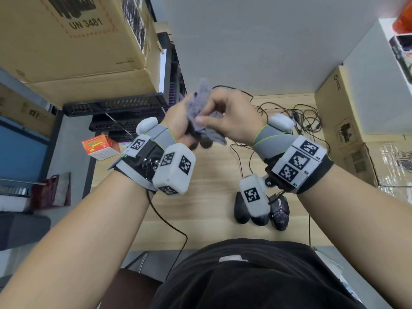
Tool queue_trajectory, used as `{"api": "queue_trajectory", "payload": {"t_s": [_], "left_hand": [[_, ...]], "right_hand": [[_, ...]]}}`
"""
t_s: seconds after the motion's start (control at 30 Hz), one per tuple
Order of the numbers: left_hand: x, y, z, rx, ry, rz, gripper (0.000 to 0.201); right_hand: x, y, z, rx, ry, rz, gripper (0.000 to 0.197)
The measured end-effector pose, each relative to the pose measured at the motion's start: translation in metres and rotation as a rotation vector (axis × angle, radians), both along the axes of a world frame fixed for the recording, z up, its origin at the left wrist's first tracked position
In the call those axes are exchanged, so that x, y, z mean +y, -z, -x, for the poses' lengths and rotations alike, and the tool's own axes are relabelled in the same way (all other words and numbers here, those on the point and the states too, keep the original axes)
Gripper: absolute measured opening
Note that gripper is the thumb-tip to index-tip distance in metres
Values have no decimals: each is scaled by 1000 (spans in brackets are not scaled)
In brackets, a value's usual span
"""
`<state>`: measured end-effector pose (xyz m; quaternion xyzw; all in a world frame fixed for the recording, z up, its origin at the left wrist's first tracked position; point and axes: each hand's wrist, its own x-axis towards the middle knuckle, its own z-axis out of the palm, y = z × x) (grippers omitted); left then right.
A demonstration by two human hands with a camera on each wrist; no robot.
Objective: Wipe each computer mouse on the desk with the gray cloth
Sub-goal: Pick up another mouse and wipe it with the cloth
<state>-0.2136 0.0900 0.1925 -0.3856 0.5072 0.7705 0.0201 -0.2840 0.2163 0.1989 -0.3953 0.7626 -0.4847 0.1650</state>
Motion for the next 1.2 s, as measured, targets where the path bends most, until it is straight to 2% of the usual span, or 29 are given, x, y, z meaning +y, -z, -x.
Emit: {"api": "queue_trajectory", "payload": {"t_s": [0.07, 0.1, 0.23, 0.27, 0.3, 0.37, 0.43, 0.47, 0.5, 0.6, 0.67, 0.77, 0.87, 0.93, 1.07, 1.13, 1.2], "left_hand": [[-6, 0, 0, -40, 38, 74, 36], [-5, -3, -1, -45, 48, 74, 35], [15, -12, 2, 63, 17, -22, 37], [18, -11, 2, 81, 9, -34, 40], [20, -11, 1, 99, 15, -51, 40], [19, -8, 2, 110, 49, -75, 31], [21, -11, 1, 72, 44, -92, 33], [22, -13, 1, 60, 41, -83, 34], [23, -13, 2, 58, 41, -75, 34], [25, -16, 2, 23, 51, -17, 38], [25, -14, 3, 30, 60, -4, 41], [24, -16, 7, 68, 35, 9, 50], [22, -16, 8, 62, 16, 10, 47], [22, -15, 7, 18, 52, 38, 48], [24, -12, 8, 11, 94, 66, 44], [21, -14, 11, 34, 54, 50, 51], [14, -14, 14, 55, -9, -25, 57]], "right_hand": [[-2, -3, -12, 0, -135, -44, 21], [-4, -3, -12, -5, -128, -58, 22], [-9, -1, 11, -131, 220, 52, 29], [-8, -1, 16, -125, 253, 53, 28], [-6, -3, 19, -104, 228, 34, 27], [-1, -8, 16, -50, 57, -49, 28], [2, -11, 10, -46, -102, -120, 29], [3, -10, 10, -60, -115, -110, 29], [3, -9, 14, -79, -72, -68, 30], [1, -1, 38, -142, 241, 30, 29], [1, 4, 47, -179, 354, 48, 27], [0, 5, 38, -188, 256, 72, 28], [1, 4, 28, -192, 104, 33, 29], [0, 4, 36, -226, 152, 12, 29], [-3, 10, 52, -245, 379, 15, 26], [-2, 12, 42, -203, 340, 69, 25], [3, 15, 26, -129, 202, 82, 24]]}}
